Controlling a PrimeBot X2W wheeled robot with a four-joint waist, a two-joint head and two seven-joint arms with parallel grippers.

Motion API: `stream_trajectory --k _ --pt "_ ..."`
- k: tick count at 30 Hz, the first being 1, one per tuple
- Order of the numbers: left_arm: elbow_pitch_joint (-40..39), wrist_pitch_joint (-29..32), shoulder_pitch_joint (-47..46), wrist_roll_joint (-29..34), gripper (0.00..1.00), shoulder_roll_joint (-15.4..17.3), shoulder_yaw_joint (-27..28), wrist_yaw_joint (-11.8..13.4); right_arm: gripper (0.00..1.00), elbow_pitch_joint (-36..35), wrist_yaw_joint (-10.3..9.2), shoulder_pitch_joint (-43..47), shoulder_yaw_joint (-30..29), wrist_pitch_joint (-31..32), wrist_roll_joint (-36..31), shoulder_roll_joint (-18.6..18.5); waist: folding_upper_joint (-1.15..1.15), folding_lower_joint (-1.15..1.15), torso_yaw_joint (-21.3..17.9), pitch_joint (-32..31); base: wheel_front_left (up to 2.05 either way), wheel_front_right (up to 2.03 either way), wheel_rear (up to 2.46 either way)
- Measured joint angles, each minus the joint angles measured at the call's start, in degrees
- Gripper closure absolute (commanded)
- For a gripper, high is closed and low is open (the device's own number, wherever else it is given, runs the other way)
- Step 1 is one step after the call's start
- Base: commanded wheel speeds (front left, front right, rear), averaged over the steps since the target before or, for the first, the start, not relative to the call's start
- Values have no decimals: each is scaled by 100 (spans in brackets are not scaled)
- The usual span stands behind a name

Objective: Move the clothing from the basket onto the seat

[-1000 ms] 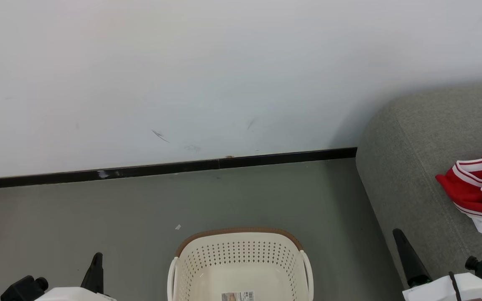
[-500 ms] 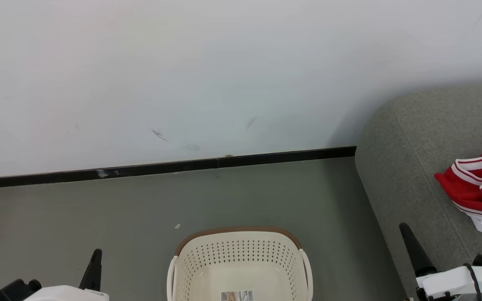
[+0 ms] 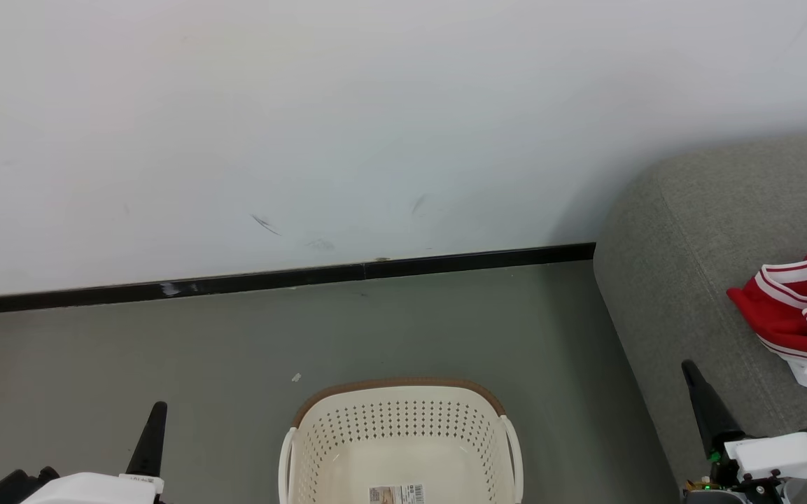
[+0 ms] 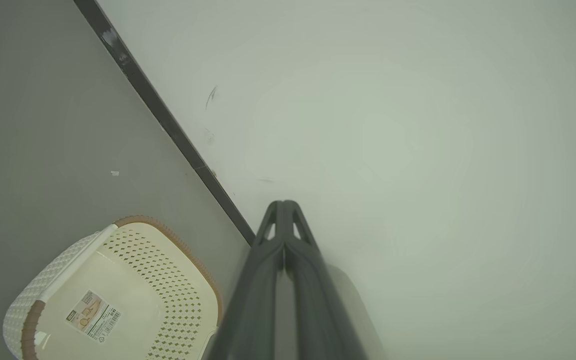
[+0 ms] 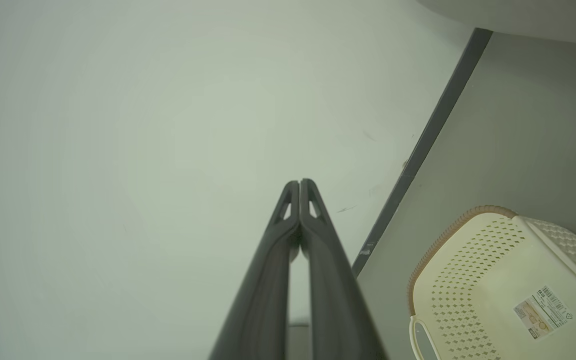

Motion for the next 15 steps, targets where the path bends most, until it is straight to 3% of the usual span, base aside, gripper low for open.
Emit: stream_trajectory --k 15 --pt "29 303 -97 -1010 100 -148 333 -378 100 189 0 -143 -71 220 1403 -94 0 -1 -14 10 0 0 0"
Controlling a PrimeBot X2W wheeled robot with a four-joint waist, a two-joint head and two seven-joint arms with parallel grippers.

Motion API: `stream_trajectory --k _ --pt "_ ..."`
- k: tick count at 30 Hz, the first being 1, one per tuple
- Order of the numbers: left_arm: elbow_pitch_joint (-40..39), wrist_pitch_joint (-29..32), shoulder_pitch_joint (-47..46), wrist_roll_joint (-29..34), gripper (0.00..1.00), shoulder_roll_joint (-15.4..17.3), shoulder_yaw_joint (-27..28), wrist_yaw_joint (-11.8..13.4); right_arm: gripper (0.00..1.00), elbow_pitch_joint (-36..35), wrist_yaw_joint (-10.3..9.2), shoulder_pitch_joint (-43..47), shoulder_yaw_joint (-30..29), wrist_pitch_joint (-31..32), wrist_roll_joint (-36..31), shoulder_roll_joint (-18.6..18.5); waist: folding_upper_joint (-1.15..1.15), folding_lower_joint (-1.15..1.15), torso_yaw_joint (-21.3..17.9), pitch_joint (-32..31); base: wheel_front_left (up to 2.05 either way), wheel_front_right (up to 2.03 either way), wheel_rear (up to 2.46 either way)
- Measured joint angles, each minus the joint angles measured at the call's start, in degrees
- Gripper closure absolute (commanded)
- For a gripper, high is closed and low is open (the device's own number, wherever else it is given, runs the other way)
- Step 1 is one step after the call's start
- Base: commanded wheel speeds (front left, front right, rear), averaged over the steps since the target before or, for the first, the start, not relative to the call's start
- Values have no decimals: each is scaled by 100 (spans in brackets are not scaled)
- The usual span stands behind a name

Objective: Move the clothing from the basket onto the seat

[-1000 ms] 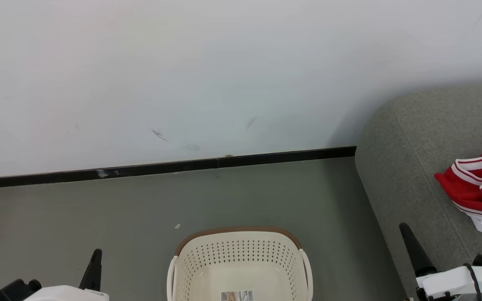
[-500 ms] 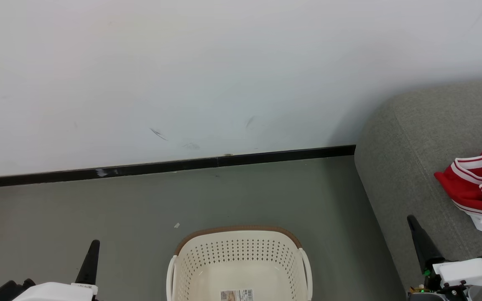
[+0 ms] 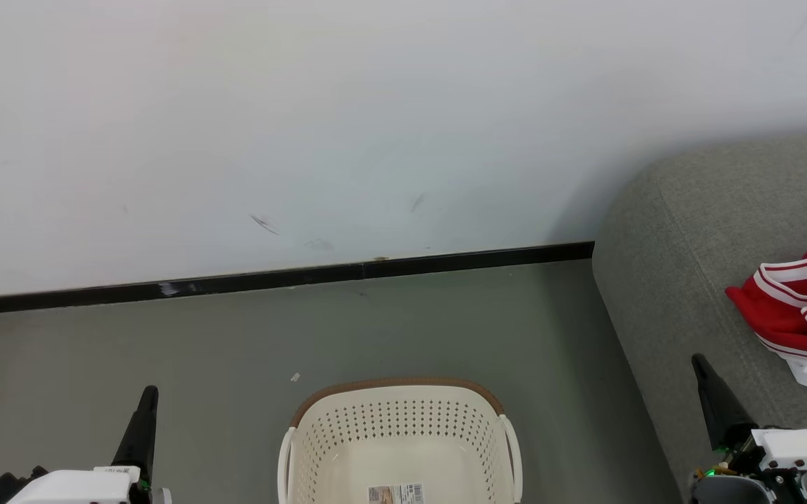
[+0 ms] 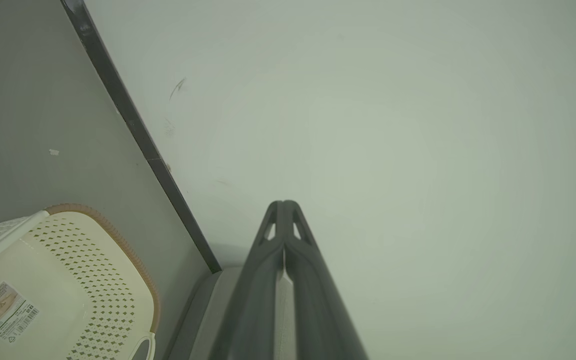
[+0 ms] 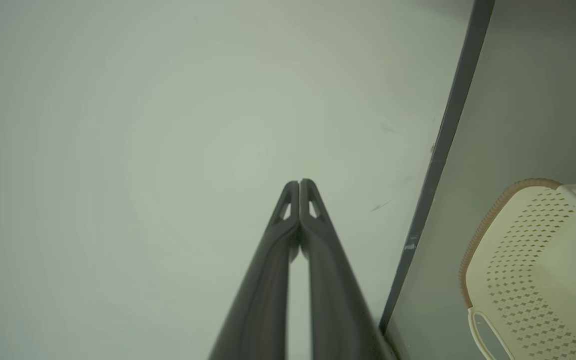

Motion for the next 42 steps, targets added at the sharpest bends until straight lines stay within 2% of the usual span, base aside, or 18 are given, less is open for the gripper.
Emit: stream_trajectory --k 4,42 --pt "3 46 -22 -158 100 -18 55 -70 100 23 0 -90 -12 33 255 -11 0 0 -2 1 0 0 0" --pt "57 49 -26 -158 100 -21 77 -76 100 94 0 -96 -63 73 253 -9 0 -2 -3 0 0 0 0"
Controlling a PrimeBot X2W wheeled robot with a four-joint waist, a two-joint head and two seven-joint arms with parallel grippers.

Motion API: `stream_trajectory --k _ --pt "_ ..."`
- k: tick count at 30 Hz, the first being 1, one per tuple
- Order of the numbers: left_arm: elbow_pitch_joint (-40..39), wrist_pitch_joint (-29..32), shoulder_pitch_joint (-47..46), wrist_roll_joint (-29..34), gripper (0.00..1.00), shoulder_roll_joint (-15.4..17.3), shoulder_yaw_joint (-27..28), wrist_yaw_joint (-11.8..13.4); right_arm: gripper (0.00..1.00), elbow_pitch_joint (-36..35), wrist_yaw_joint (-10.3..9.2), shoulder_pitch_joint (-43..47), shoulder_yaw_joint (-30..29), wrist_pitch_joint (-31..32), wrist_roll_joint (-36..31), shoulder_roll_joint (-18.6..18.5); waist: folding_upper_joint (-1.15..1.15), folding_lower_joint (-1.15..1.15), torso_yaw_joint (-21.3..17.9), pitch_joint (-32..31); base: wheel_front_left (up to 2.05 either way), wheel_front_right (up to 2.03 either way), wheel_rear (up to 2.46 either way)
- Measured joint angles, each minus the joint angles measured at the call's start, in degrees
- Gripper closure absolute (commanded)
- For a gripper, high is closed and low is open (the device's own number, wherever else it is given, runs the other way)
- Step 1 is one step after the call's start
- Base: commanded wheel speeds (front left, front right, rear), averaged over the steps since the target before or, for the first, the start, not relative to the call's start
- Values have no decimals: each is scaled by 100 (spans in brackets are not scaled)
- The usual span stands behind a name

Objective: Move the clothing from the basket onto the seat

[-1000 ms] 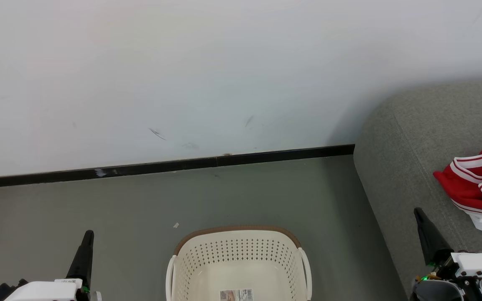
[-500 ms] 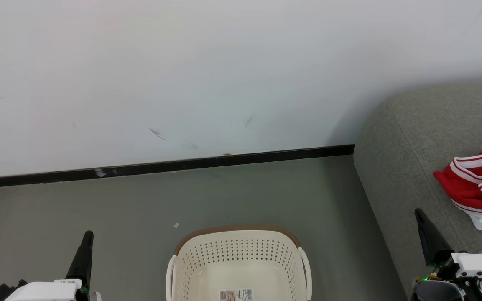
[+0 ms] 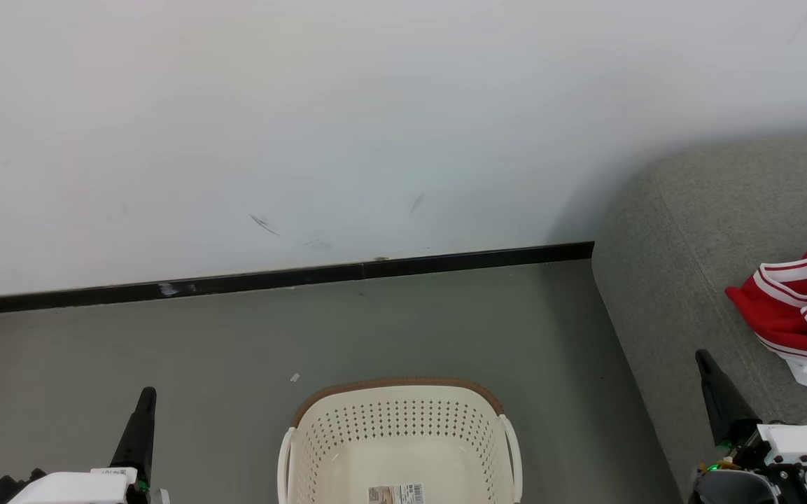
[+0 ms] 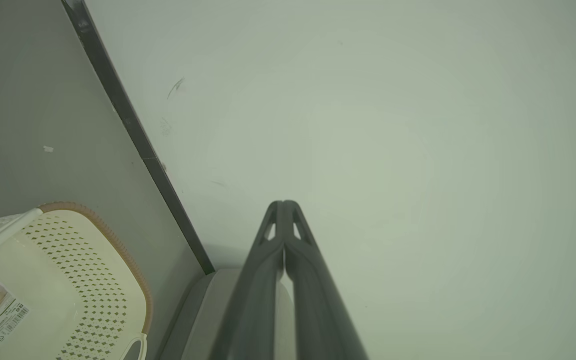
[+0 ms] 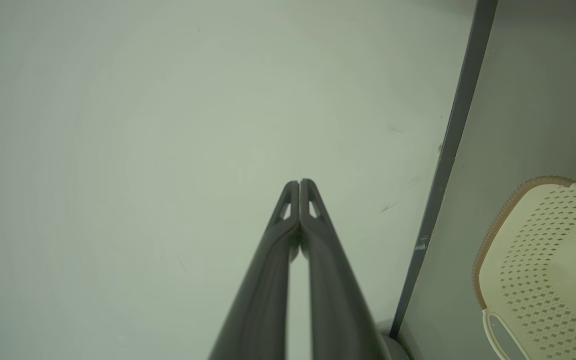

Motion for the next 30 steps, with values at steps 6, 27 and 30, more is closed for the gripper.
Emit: stream_trajectory --k 6,27,30 --pt "3 0 -3 0 100 0 1 0 100 7 0 0 -9 0 -3 1 0 0 0 0 0 0 0" --pt "12 1 -18 0 100 -1 5 -2 100 21 0 -1 -46 2 -4 13 0 -1 0 0 0 0 0" --pt "13 1 -18 0 100 -1 5 -2 100 22 0 -1 -49 3 -5 13 0 -1 0 0 0 0 0"
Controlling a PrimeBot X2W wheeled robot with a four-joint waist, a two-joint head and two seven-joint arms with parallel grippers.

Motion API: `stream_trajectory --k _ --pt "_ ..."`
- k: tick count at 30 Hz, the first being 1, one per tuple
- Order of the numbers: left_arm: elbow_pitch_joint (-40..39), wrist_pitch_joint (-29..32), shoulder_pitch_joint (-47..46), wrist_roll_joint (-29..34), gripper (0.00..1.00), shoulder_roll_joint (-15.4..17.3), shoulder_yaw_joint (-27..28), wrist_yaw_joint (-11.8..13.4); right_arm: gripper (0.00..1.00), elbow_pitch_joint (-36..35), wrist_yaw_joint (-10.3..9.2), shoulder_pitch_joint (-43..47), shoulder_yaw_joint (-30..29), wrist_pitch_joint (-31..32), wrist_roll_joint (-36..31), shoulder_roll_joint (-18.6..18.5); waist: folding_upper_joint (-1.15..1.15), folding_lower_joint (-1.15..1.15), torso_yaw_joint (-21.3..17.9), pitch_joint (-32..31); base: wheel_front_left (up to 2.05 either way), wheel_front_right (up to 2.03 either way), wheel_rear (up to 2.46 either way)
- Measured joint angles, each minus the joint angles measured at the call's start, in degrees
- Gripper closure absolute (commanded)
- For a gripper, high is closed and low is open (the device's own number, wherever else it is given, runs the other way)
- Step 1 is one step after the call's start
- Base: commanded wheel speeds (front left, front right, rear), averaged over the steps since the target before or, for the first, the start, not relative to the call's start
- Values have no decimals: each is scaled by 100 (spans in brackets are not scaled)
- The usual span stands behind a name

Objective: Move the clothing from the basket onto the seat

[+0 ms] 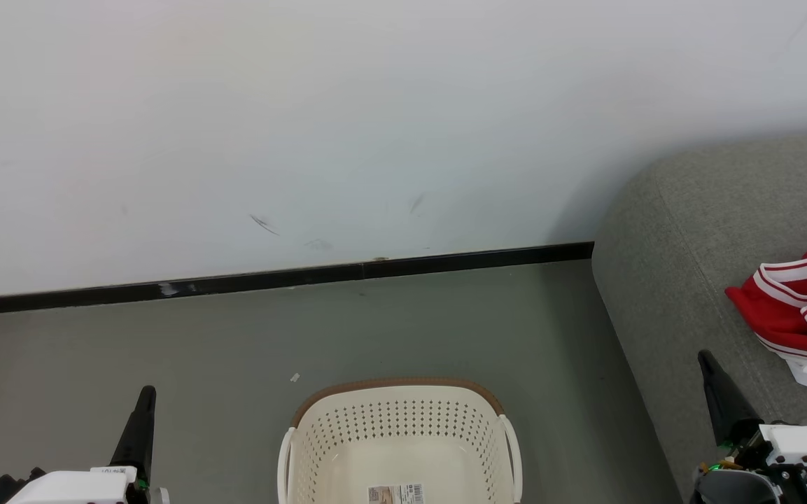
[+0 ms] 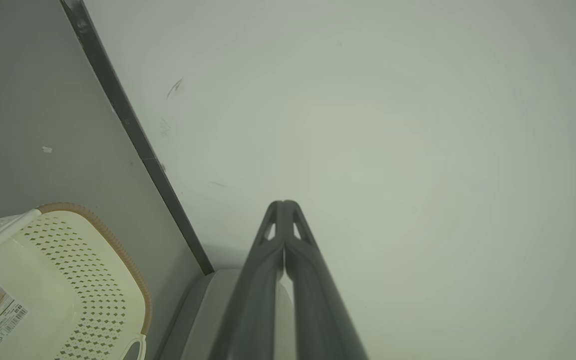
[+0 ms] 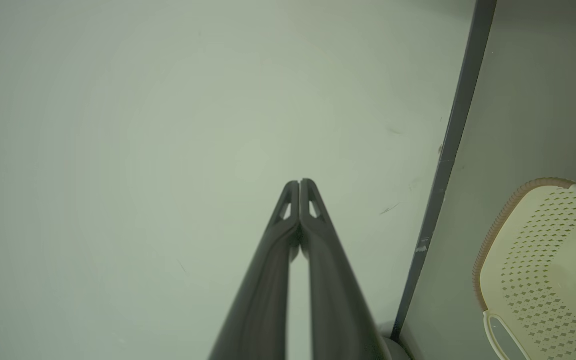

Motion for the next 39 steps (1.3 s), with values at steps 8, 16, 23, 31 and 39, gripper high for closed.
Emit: stream_trajectory --k 8,16,23,31,39 --pt "2 0 -1 0 100 0 1 0 100 1 0 -1 -9 9 0 7 0 0 0 0 0 0 0" --pt "4 0 -1 0 100 0 2 -13 100 2 0 -1 -15 49 -1 14 0 0 0 0 0 0 0" --pt "7 0 -1 0 100 -1 2 -16 100 3 0 -1 -22 51 -4 19 0 0 0 0 0 0 0" --pt "9 0 -1 0 100 -1 3 -16 100 4 0 -2 -30 51 -7 21 0 0 0 0 0 0 0" --pt "10 0 -1 0 100 -1 3 -16 100 4 0 -2 -37 55 -8 24 0 0 0 0 0 0 0"
